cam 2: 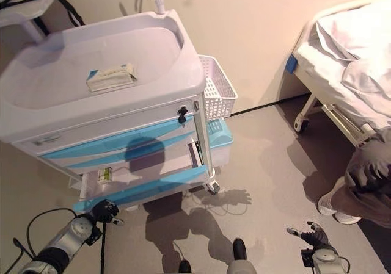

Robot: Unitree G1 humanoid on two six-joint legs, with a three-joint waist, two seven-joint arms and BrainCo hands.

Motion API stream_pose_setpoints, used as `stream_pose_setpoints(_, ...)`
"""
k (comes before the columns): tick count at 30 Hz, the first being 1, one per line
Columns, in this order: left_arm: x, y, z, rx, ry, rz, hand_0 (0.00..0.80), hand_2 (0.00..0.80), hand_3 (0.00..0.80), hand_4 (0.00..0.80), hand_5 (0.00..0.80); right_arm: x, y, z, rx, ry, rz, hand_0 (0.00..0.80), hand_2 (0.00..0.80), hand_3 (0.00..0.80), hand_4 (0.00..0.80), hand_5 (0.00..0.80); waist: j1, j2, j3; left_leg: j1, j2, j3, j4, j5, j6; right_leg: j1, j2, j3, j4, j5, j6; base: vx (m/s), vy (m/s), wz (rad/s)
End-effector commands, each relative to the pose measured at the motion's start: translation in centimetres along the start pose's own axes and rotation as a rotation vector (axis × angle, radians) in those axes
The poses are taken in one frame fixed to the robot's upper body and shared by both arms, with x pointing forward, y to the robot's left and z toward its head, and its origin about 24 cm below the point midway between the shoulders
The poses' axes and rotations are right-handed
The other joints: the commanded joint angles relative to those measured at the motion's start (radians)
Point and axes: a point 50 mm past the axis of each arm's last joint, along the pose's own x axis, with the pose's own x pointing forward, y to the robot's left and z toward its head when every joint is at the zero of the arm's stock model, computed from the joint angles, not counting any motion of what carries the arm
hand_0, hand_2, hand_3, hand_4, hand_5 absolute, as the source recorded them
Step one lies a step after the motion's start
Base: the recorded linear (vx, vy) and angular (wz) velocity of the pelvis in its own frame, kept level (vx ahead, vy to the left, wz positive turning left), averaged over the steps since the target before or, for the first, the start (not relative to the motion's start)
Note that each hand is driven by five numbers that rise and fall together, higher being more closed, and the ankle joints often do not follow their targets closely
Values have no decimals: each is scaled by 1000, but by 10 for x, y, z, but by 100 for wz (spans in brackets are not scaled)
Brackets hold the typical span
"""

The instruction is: Open the drawer and pick up the medicine

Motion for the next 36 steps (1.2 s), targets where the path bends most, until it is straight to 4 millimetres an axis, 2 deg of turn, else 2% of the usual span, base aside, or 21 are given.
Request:
stream_pose_setpoints(1,5,59,34,41,-113,172,0,0,0,0,0,6,4,25,11,-69,16,0,0,0,0,0,-19,-14,13,-64,-52,-50,26,-2,34,-10,-19,0,75,-42,60,-10,12,-12)
stream_pose_setpoints(6,4,74,45,54,-146,213,0,0,0,0,0,6,5,25,-3,-74,29,0,0,0,0,0,-29,-16,26,-78,-52,-42,27,0,34,-30,-19,11,80,-39,60,-4,6,-7)
stream_pose_setpoints(11,3,99,59,98,-171,266,0,0,0,0,0,5,7,22,-13,-64,49,0,0,0,0,0,-42,-29,47,-94,-50,-30,26,2,34,-55,-15,27,79,-29,63,-15,8,-9)
stream_pose_setpoints(17,-2,134,76,155,-195,351,0,0,0,0,0,5,10,10,-31,-13,72,0,0,0,0,0,-52,-44,68,-116,-48,-22,27,6,33,-81,-10,36,79,-18,63,-18,1,-4)
stream_pose_setpoints(19,-3,138,78,158,-198,362,0,0,0,0,0,5,10,9,-33,-5,75,0,0,0,0,0,-51,-45,70,-120,-47,-22,28,6,33,-85,-10,36,79,-17,63,0,0,0)
stream_pose_setpoints(21,-8,155,87,179,-211,403,0,0,0,0,0,4,12,0,-40,36,90,0,0,0,0,0,-55,-55,75,-131,-44,-21,30,7,31,-96,-9,40,79,-13,63,-7,-10,-2)
stream_pose_setpoints(31,-14,179,97,226,-208,465,0,0,0,0,0,2,17,-18,-73,115,123,0,0,0,0,0,-59,-73,79,-145,-39,-10,36,5,30,-115,-4,56,71,-1,65,-4,-6,-6)
stream_pose_setpoints(36,-12,177,102,219,-219,451,0,0,0,0,0,-6,14,-49,-64,272,135,0,0,0,0,0,-56,-76,71,-139,-39,-11,33,0,30,-110,-4,56,67,-2,65,0,0,0)
